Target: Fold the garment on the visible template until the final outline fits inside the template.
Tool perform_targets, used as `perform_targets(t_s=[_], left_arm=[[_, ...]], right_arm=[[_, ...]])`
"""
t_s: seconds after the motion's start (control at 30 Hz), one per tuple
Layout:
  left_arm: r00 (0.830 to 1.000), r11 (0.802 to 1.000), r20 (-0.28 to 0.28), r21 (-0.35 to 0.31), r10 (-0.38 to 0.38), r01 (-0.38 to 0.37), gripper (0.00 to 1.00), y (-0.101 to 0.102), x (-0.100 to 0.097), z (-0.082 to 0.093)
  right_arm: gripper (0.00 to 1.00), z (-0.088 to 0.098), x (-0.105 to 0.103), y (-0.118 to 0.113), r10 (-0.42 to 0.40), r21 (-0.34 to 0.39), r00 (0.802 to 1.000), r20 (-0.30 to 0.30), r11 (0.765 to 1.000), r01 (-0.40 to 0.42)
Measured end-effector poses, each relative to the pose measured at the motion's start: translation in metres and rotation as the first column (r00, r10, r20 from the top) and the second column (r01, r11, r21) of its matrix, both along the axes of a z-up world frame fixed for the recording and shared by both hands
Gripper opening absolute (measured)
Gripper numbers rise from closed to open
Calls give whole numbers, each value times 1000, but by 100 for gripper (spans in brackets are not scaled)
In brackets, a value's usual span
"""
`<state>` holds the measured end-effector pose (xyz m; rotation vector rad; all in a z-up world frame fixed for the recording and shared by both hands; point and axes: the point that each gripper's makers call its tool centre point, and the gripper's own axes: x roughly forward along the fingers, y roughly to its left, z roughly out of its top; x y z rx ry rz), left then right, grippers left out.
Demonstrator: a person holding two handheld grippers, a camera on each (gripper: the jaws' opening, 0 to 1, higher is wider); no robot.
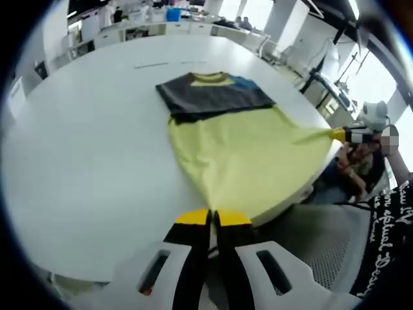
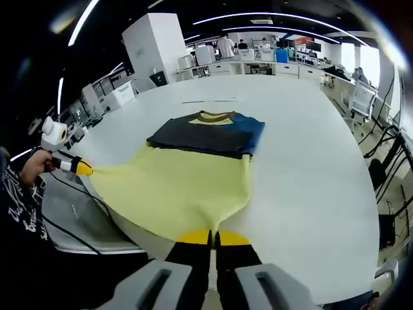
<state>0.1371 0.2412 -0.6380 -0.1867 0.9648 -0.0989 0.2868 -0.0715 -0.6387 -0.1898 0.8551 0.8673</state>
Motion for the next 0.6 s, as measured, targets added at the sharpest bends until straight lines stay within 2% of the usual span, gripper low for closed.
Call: perform_targets(t_s=[0.1, 0.13, 0.2, 0.47, 0.6], left_arm=[[999, 1000, 47, 0, -3, 3, 0, 3, 11, 13], [996, 1000, 85, 20, -16, 14, 0, 6, 18, 17], [997, 999, 72, 32, -13, 11, 0, 8, 19, 20], [988, 999, 155, 46, -5, -3, 0, 23, 45, 43], [981, 998, 195, 62, -5, -7, 0, 23, 56, 59]], right_arm=[[0, 12, 8, 4, 5, 7, 999, 33, 1000, -6], [0, 15, 11, 5, 6, 11, 999, 41, 1000, -6], [0, 21, 19, 7, -3, 26, 998, 57, 1000, 2], [0, 41, 40, 18, 8, 36, 994, 112, 999, -12], [0, 52, 48, 24, 12, 38, 990, 140, 999, -17]])
